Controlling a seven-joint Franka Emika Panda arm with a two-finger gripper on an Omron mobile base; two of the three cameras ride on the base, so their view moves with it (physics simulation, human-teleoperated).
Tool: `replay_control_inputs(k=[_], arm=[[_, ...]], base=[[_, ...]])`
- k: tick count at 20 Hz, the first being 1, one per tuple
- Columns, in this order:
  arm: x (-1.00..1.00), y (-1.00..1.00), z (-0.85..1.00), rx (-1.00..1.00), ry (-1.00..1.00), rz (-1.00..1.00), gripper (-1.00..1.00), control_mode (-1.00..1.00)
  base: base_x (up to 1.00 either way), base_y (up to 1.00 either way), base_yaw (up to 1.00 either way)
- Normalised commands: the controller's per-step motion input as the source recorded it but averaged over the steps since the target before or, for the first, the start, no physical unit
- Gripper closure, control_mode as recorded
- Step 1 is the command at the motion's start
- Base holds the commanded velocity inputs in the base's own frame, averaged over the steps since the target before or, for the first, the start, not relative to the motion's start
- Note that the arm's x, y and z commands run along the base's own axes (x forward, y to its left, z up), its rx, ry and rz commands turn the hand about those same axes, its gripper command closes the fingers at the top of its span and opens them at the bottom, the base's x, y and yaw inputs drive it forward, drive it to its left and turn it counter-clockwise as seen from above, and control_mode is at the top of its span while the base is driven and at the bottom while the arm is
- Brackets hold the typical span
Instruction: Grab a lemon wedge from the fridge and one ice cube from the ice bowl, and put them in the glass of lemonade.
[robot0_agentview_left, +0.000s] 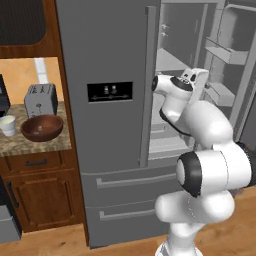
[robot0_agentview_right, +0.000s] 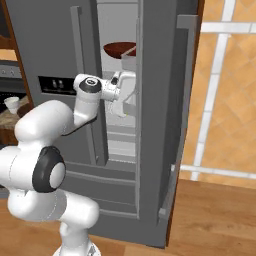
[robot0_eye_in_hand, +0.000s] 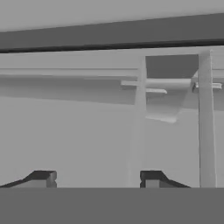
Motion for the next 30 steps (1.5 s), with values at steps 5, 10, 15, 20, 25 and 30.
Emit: replay_control_inputs(k=[5,10,15,20,25,30], arm=[[-0.98,-0.34,0.29,-0.07,-0.3,-0.01,-1.0,-1.0],[-1.0,0.4,0.48,-0.19,-0.44,0.08,-1.0,-1.0],[-0.53,0.94,0.07,-0.18,-0.21,0.04,-1.0,-1.0],[-0.37,0.11,-0.47,0.32,-0.17,-0.01,-1.0,-1.0],[-0.47,0.32,-0.31,0.42,-0.09,0.02,-1.0,-1.0],[-0.1,0.52,-0.32,0.36,-0.01,0.14,-1.0,-1.0]], base=[[0.0,0.0,0.0],[0.0,0.0,0.0],[0.0,0.0,0.0],[0.0,0.0,0.0],[0.0,0.0,0.0],[0.0,0.0,0.0]])
